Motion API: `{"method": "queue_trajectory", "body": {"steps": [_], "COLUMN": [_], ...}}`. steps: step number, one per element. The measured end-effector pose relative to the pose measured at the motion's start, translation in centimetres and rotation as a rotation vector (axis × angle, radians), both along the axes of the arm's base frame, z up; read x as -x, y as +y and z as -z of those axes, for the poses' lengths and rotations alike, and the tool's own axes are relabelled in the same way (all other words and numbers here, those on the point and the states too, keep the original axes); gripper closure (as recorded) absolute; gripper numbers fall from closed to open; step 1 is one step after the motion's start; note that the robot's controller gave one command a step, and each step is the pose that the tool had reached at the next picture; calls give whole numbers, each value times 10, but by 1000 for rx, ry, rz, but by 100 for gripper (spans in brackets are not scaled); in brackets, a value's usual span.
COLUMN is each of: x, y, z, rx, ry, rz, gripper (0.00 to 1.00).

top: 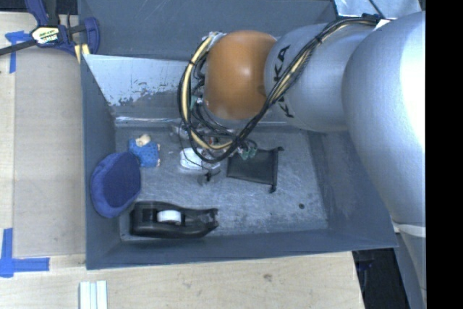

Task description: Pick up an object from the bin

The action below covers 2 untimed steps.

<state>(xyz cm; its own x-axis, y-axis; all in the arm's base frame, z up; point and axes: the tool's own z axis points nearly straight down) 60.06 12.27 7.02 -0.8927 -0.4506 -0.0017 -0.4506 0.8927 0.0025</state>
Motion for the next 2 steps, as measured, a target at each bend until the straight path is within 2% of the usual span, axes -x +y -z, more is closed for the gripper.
{"method": "queue_trajectory", "body": {"steps": [1, 2], "x": [-25, -26], "y": [114, 109], "z": [-1, -1], "rx": [-3, 0], "ry": [-5, -4], "rz": [-49, -42], "gripper": [0, 100]}}
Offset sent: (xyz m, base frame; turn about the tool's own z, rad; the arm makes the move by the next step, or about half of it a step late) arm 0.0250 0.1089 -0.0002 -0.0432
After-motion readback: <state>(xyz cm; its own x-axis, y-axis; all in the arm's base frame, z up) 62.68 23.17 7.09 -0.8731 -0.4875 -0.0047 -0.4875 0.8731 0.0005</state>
